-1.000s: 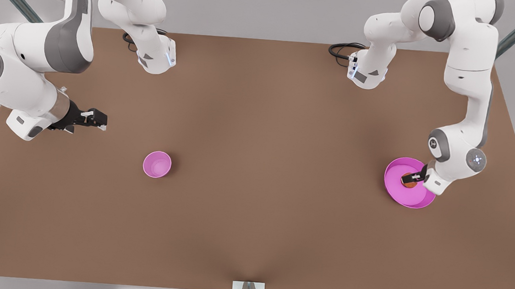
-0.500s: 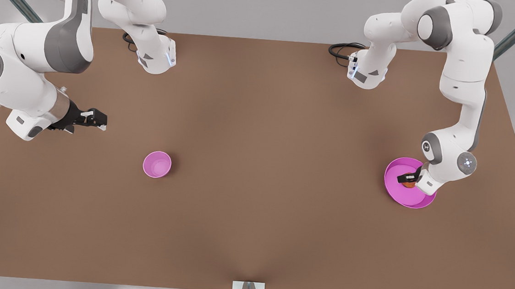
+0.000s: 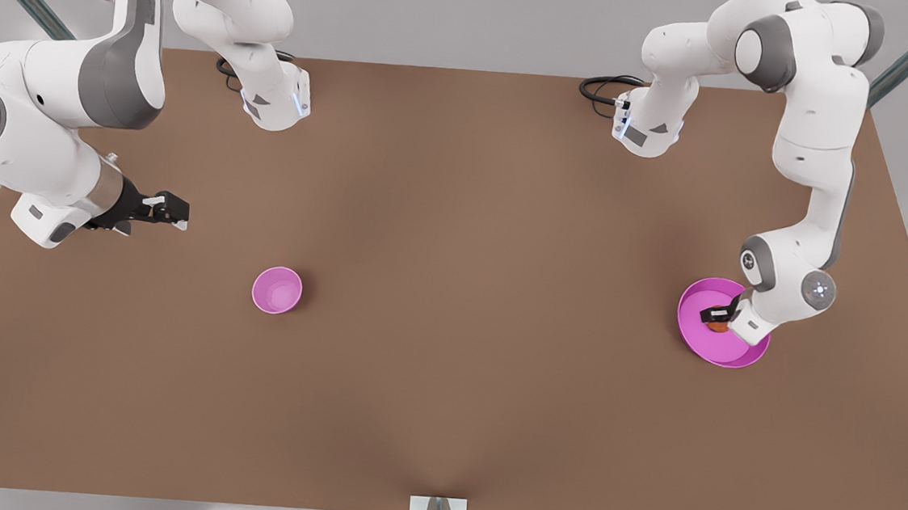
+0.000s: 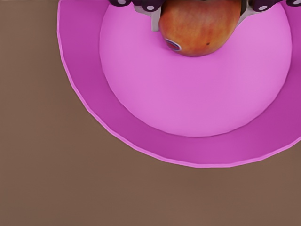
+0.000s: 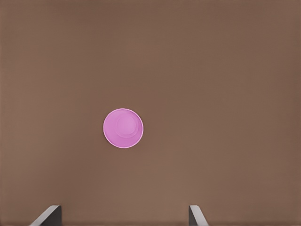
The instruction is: Use the left arm to pick up the apple from the plate, transfer it to the gripper of the right arm, and then use the right arm to place it into the bowl
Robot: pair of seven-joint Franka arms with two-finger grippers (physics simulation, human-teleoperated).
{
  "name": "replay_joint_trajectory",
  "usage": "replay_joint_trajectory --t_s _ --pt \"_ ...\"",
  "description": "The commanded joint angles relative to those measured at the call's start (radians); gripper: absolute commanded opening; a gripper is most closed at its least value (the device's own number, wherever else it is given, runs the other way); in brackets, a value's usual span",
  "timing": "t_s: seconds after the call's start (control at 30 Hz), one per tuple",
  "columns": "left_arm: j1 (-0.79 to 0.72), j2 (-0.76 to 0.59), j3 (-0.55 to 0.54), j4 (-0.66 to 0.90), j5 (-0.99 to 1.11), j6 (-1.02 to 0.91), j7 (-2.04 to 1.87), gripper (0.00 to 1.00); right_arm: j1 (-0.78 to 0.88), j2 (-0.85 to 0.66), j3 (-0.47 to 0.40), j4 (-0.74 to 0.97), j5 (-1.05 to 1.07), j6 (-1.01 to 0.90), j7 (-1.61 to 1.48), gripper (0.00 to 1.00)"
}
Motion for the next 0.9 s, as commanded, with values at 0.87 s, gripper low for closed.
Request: replay_joint_trajectory --t_s 0.87 --pt "-0.290 0.450 -0.686 0.964 -0.898 -0.090 1.079 0.67 0.031 0.003 0.020 0.007 0.033 0.013 0.040 1.00"
